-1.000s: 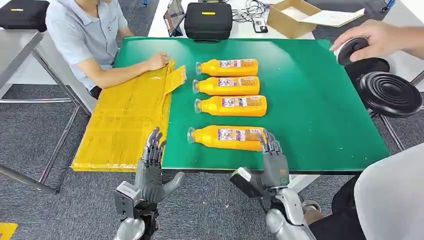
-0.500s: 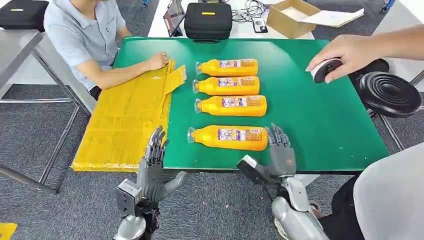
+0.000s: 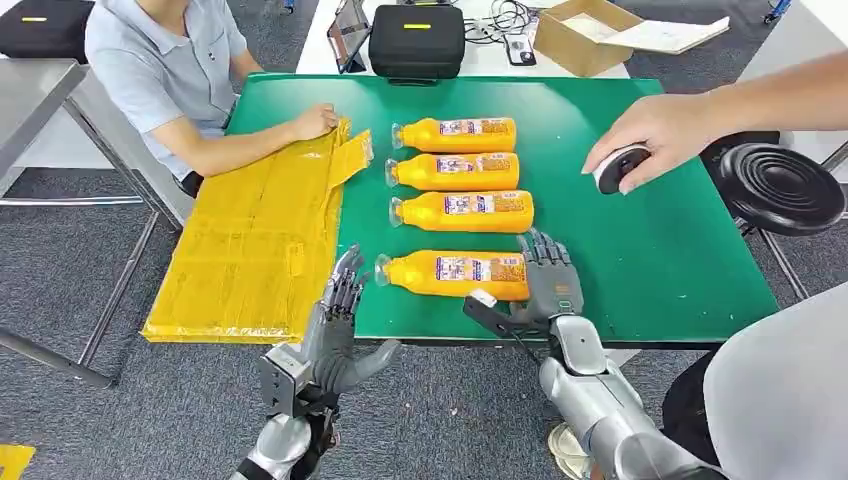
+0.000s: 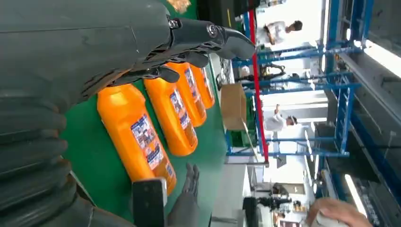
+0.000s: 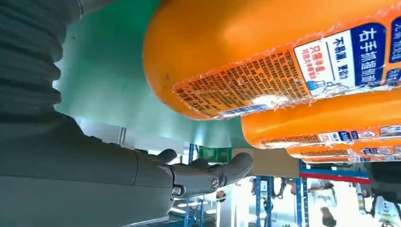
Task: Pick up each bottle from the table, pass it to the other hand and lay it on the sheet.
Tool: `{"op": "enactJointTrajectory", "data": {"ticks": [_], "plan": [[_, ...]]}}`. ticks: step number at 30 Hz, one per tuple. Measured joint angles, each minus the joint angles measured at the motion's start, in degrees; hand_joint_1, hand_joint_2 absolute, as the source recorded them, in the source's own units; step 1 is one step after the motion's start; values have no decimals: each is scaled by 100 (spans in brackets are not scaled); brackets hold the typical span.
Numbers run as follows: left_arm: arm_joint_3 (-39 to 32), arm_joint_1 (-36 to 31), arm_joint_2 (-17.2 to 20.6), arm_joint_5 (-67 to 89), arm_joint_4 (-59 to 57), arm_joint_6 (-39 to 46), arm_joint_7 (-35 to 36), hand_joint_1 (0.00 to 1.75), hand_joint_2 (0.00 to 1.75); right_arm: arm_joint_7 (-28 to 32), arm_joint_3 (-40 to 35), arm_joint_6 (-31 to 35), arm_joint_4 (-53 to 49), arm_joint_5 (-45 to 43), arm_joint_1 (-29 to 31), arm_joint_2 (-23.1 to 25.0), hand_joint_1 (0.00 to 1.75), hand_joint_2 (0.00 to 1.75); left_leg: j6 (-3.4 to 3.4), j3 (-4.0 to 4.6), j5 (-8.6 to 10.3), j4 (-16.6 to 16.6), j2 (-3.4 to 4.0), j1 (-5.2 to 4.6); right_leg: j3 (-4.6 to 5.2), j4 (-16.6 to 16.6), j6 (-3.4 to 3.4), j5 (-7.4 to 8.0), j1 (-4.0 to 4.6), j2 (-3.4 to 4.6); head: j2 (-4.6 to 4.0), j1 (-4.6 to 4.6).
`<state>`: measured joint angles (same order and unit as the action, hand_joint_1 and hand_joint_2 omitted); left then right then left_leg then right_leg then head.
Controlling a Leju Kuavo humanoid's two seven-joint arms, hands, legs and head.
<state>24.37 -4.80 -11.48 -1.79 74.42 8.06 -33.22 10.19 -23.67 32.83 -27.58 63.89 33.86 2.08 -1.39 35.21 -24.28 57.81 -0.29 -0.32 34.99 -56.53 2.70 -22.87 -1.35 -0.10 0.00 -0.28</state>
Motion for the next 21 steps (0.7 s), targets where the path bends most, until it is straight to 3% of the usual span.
{"op": "enactJointTrajectory", "data": {"ticks": [16, 21], "plan": [[184, -178, -13, -114, -186, -175, -48, 0, 175, -129, 0, -1045, 507, -94, 433, 37, 0, 175, 0, -5, 0, 1, 4, 0, -1, 0, 0, 0, 0, 1, 0, 0], [275, -316, -61, -188, -295, -278, -83, 0, 175, 129, 2, -1450, 599, -210, 597, 42, 0, 175, 0, -8, 1, 1, 2, -1, -7, 1, 1, 1, 0, 1, 0, 0]]}}
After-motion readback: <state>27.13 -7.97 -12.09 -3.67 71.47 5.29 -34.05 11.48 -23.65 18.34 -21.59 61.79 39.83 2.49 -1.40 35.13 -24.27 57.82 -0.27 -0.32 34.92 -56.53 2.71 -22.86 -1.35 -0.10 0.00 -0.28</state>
